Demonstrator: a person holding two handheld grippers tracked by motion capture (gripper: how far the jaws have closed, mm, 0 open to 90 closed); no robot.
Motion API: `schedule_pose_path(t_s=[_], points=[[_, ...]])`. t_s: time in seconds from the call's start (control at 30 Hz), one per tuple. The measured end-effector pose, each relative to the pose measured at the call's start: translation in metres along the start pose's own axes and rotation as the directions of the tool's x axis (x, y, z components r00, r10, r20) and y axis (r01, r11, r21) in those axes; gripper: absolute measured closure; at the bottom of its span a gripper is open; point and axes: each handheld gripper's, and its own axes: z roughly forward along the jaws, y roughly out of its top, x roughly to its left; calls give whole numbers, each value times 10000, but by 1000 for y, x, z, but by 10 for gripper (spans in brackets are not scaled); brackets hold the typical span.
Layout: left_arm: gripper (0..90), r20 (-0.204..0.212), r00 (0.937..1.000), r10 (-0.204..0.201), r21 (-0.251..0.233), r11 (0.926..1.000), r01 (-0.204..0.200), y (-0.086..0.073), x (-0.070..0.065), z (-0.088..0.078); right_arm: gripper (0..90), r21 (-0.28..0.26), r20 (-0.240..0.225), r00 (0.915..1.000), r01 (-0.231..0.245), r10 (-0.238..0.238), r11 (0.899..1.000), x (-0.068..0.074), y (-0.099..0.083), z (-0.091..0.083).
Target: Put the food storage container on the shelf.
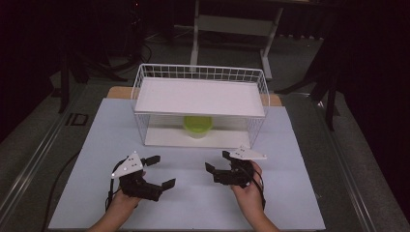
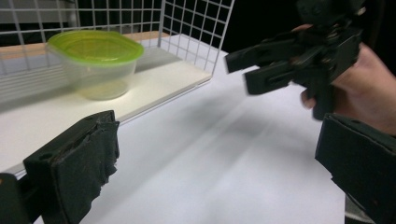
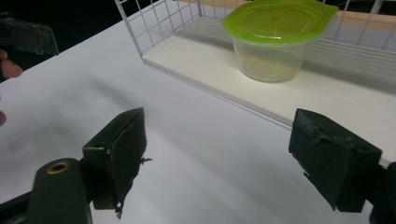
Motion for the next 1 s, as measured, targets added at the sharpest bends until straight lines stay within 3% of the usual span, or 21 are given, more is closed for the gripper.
schedule_pose_path(t_s=[0.4,0.7,1.0], points=[[5,-372,9987,346,394,9987,-331,-12,2,-27,188,-38,99,9998,176,-176,9998,-5,-14,-32],[5,-703,9973,221,503,9986,-186,-21,6,-45,190,-231,250,9977,633,-627,9977,-2,-23,-56],[5,-924,9951,339,458,9985,-298,-25,7,-53,189,-130,278,9958,880,-876,9960,-4,-33,-67]])
